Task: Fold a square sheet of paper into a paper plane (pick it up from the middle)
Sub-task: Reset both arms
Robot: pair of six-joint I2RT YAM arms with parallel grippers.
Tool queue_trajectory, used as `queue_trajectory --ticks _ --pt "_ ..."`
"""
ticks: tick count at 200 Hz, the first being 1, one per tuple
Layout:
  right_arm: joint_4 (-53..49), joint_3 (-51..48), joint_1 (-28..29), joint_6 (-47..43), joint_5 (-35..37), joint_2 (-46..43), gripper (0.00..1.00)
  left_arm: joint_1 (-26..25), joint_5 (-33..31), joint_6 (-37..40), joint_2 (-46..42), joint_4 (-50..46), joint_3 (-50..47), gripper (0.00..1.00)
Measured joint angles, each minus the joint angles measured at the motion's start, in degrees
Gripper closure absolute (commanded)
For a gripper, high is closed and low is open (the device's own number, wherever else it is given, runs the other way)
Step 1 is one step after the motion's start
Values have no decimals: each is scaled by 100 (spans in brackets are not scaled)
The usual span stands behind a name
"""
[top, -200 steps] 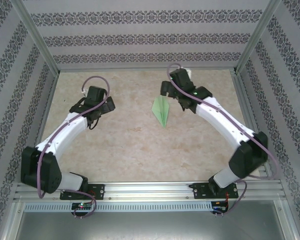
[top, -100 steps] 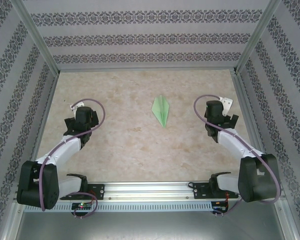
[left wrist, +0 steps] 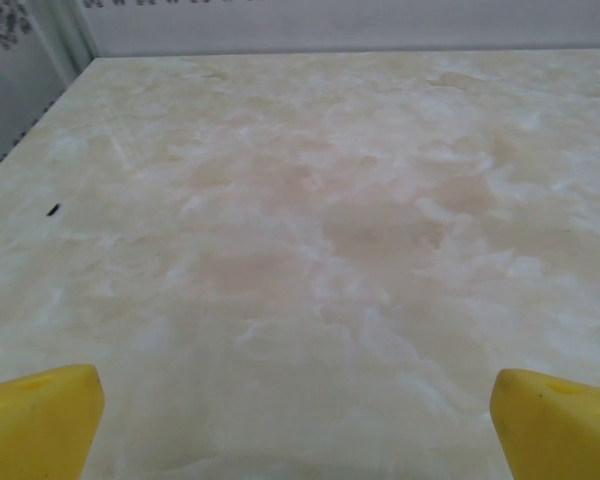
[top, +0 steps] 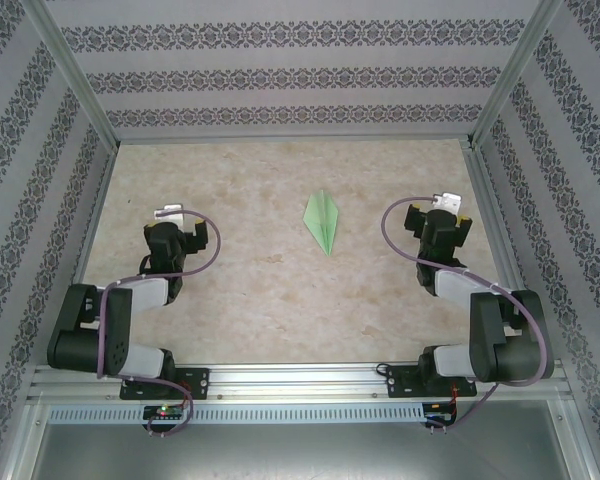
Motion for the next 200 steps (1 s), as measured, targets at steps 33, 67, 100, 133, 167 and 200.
queue_trajectory --ticks 33,67,100,133,167,200 --pt "896 -249 -83 -44 -507 525 2 55 450 131 481 356 68 0" --pt "1132 -319 -83 -118 -804 647 2 59 605 166 671 619 66 0" --pt "1478 -326 -83 -151 -951 758 2 57 608 229 675 754 66 0" --pt "1600 -343 -83 -151 -994 767 2 57 649 291 682 844 66 0" --pt "1633 -343 -83 -151 -994 767 2 52 721 315 686 855 66 0" --pt "1646 -343 -83 -151 -994 767 2 52 758 358 708 855 66 0"
